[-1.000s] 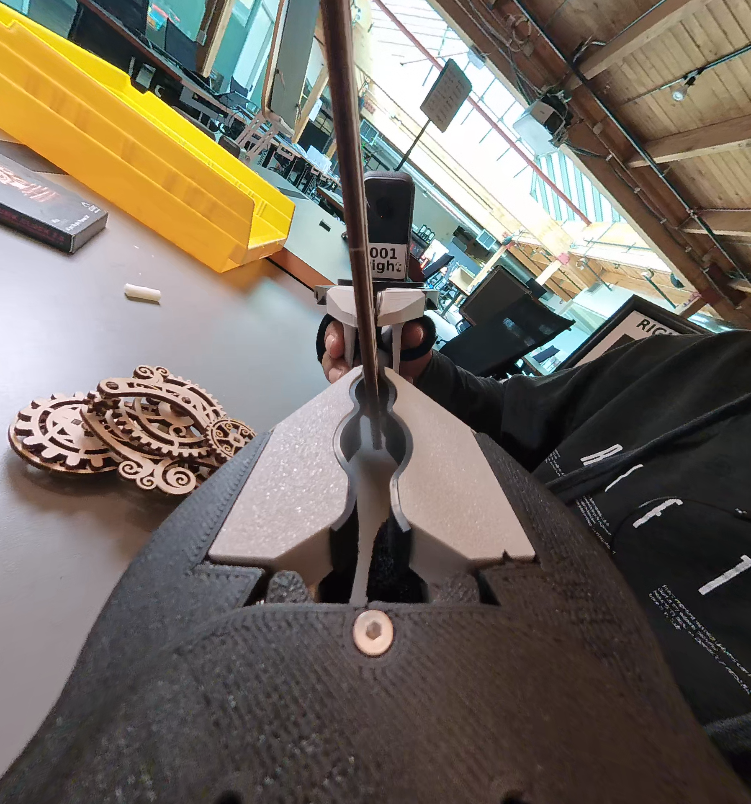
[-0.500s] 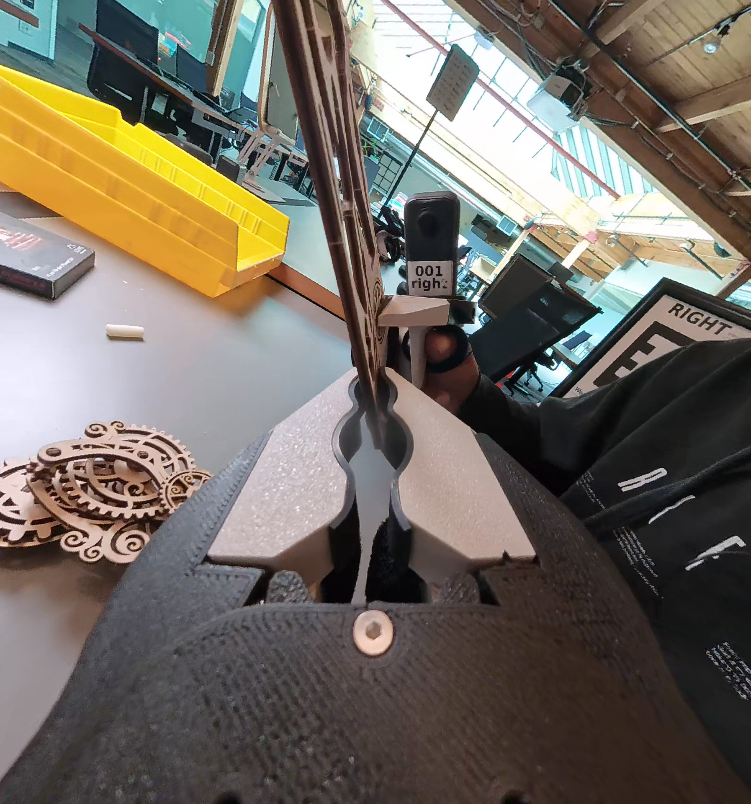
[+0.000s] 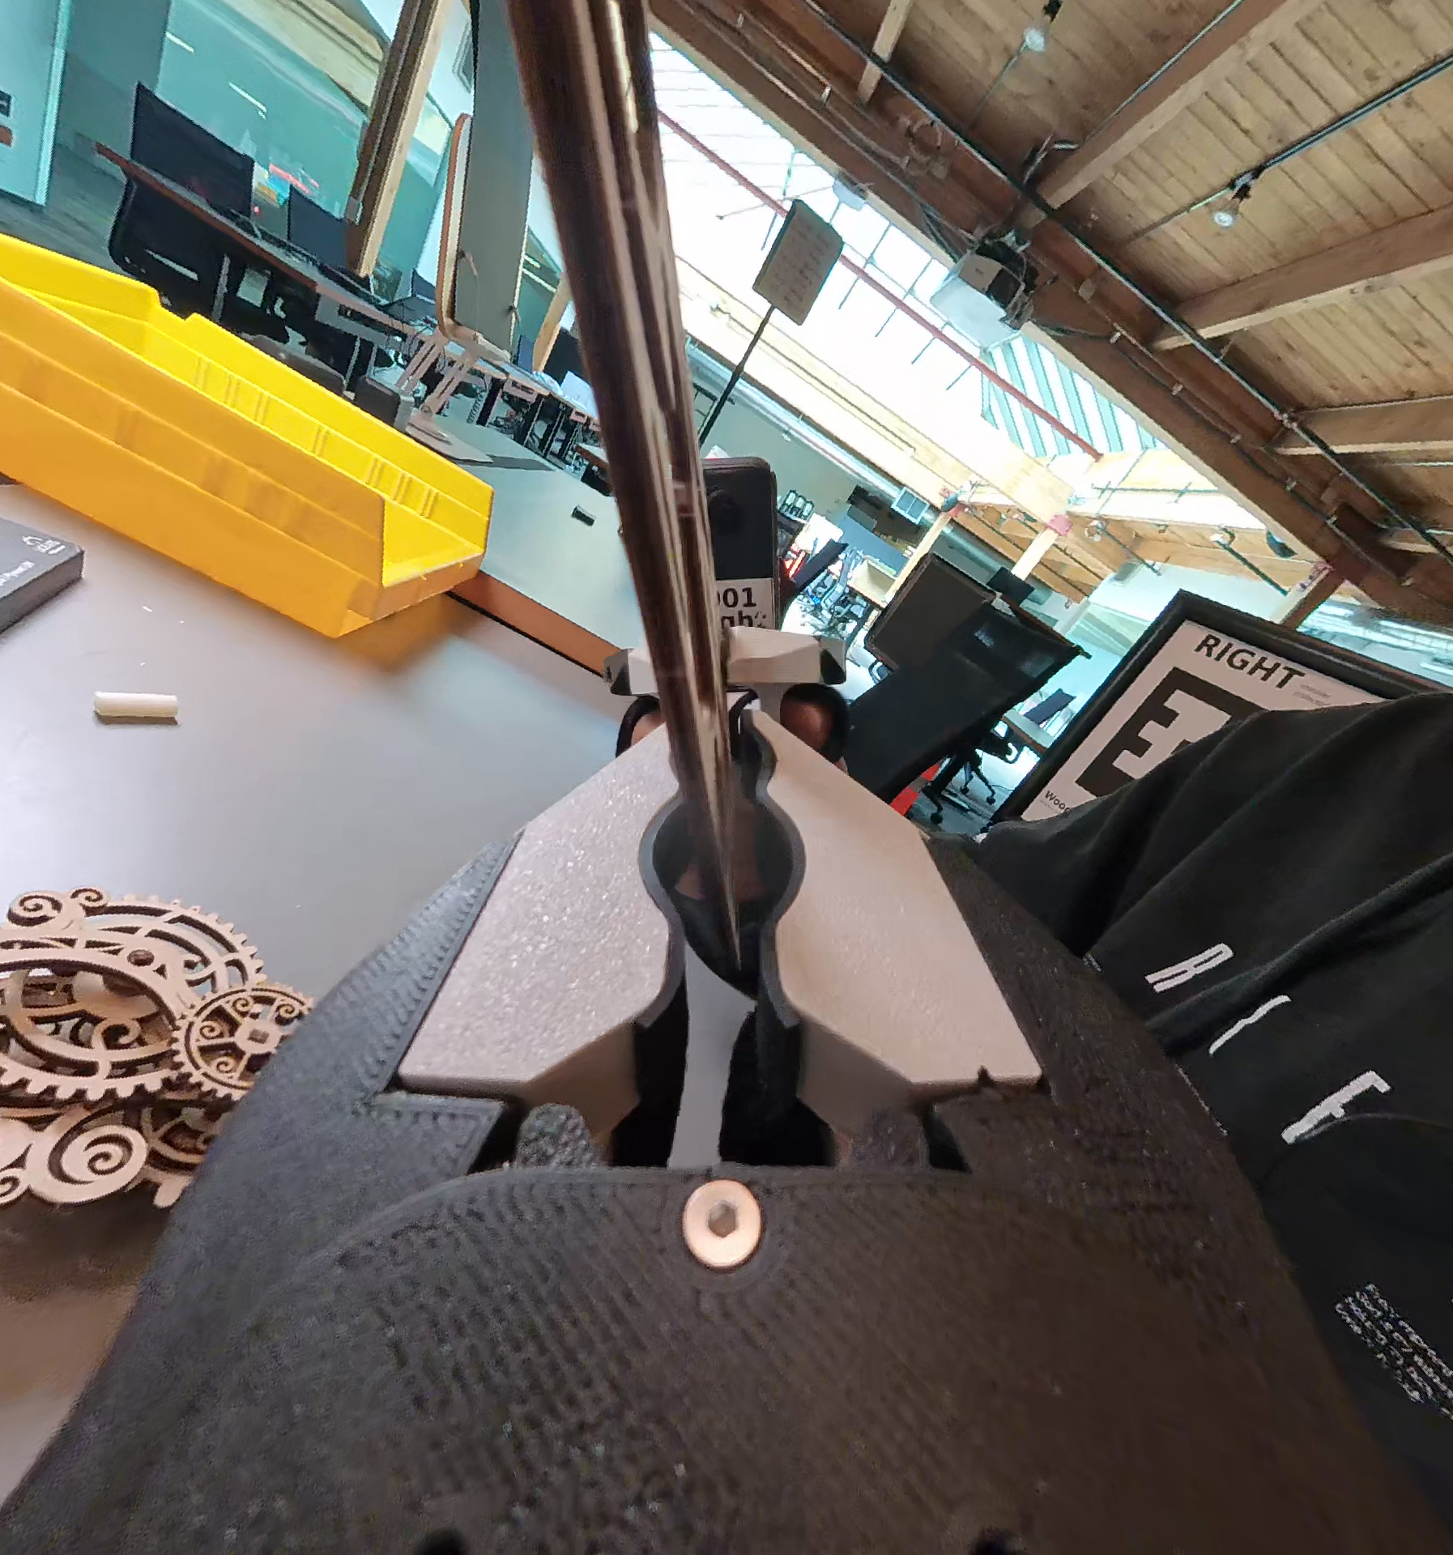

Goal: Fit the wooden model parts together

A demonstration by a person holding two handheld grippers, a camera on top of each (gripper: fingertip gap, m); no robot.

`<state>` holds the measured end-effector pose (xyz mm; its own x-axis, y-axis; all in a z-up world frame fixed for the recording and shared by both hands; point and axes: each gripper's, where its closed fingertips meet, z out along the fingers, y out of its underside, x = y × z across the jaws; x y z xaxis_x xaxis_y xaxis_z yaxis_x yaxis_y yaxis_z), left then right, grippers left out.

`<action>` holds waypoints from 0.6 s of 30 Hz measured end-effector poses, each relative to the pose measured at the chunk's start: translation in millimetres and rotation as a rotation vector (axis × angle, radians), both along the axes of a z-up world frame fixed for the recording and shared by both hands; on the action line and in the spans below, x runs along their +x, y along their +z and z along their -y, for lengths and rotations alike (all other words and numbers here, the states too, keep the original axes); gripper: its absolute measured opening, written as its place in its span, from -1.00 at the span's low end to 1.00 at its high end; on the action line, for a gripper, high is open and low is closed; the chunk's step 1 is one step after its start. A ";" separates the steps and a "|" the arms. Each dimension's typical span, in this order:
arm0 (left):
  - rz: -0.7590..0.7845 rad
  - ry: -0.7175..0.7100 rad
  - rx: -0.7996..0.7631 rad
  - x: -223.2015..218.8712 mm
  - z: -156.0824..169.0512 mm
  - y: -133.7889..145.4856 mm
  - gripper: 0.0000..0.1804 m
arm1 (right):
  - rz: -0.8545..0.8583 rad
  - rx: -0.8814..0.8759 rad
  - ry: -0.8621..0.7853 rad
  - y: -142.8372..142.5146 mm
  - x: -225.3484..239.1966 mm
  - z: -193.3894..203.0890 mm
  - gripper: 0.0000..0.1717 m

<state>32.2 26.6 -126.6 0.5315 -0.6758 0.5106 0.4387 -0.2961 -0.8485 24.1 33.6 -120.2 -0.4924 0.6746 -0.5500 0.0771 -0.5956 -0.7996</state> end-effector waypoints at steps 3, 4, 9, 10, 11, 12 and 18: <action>-0.030 0.015 -0.015 -0.8 -1.4 -4.2 -0.98 | -0.003 0.014 -0.014 -1.7 -3.2 0.2 -0.98; -0.034 0.017 -0.016 -1.3 -1.1 -4.6 -0.98 | 0.000 0.026 -0.016 -2.3 -3.7 0.6 -0.98; -0.077 0.050 -0.002 -4.4 -0.3 -5.8 -0.97 | 0.018 0.078 -0.053 -4.2 -6.9 0.6 -0.98; -0.077 0.052 -0.003 -4.6 -0.4 -5.8 -0.97 | 0.020 0.082 -0.063 -4.3 -7.2 0.2 -0.98; -0.083 0.058 -0.001 -4.9 -0.8 -6.1 -0.97 | 0.022 0.087 -0.076 -4.7 -7.5 -0.3 -0.97; -0.095 0.066 0.001 -5.2 -1.1 -6.7 -0.97 | 0.023 0.098 -0.088 -5.4 -7.8 -0.6 -0.97; -0.131 0.096 0.018 -6.0 -3.1 -6.5 -0.97 | 0.030 0.170 -0.162 -4.9 -8.8 -3.7 -0.95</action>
